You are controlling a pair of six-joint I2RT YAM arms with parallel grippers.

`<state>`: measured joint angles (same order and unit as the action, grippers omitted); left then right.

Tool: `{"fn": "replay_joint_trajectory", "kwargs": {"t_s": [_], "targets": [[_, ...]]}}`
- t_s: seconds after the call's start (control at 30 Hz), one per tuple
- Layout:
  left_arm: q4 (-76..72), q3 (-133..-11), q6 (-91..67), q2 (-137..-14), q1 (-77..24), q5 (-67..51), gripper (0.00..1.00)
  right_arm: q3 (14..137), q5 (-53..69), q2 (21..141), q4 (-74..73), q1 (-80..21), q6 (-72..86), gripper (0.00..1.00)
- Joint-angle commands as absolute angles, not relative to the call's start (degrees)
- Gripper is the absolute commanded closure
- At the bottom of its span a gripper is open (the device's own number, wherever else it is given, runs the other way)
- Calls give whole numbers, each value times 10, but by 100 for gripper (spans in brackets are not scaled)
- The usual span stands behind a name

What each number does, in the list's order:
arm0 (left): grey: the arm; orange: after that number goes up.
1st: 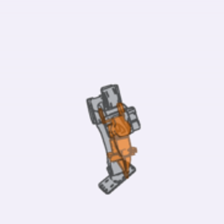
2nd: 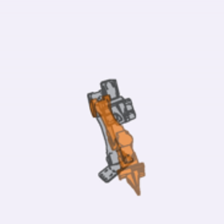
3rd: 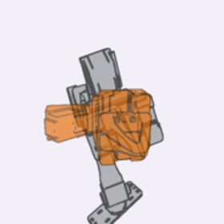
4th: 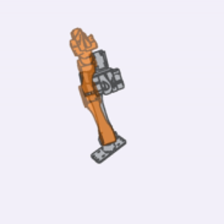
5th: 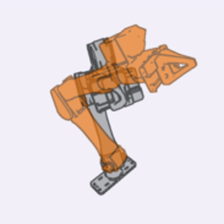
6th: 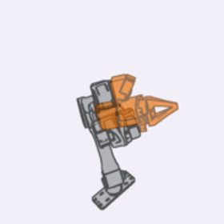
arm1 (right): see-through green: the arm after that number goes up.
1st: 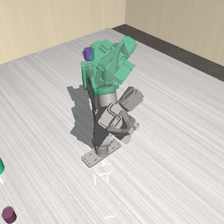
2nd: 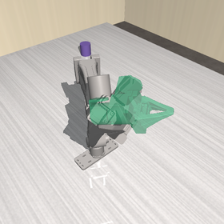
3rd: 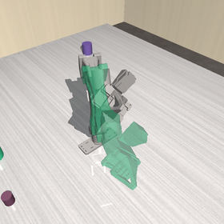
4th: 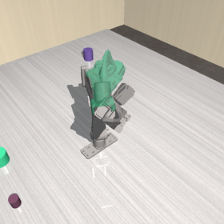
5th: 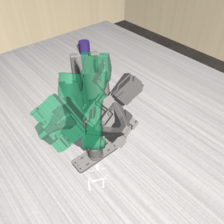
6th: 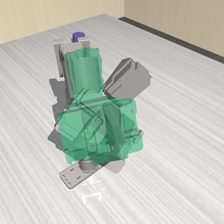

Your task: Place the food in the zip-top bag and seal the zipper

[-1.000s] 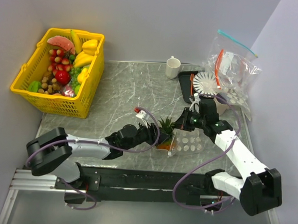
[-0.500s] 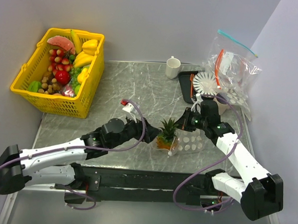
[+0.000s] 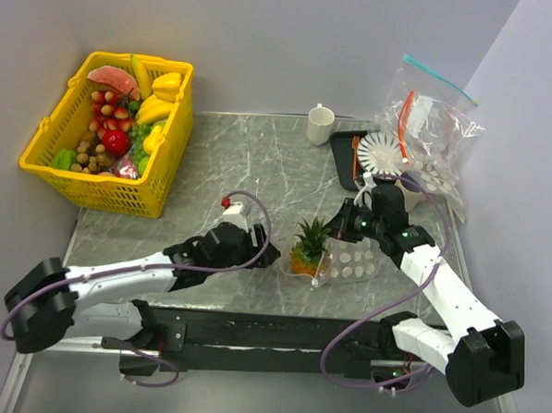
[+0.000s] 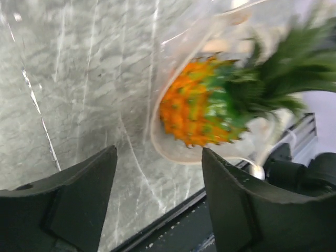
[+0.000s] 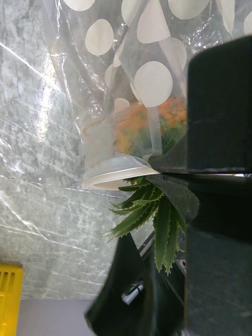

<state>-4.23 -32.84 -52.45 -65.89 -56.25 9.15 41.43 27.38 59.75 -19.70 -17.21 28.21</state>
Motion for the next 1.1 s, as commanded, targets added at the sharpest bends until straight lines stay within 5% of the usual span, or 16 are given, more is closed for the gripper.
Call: {"fn": "replay_joint_trajectory", "kwargs": {"t_s": [0.0, 0.33, 0.63, 0.77, 1.07], "targets": [[-101, -344, -539, -709, -555, 62, 28, 422, 269, 584, -185, -171, 280, 99], [-155, -370, -549, -838, -545, 16, 42, 417, 267, 571, -186, -171, 286, 99], [-199, -380, -555, -873, -544, -1, 67, 418, 266, 570, -194, -171, 279, 99], [-214, -398, -543, -872, -545, -2, 99, 418, 261, 568, -202, -171, 277, 100], [30, -552, -443, -767, -503, -12, 99, 473, 227, 574, -275, -171, 265, 100]]}}
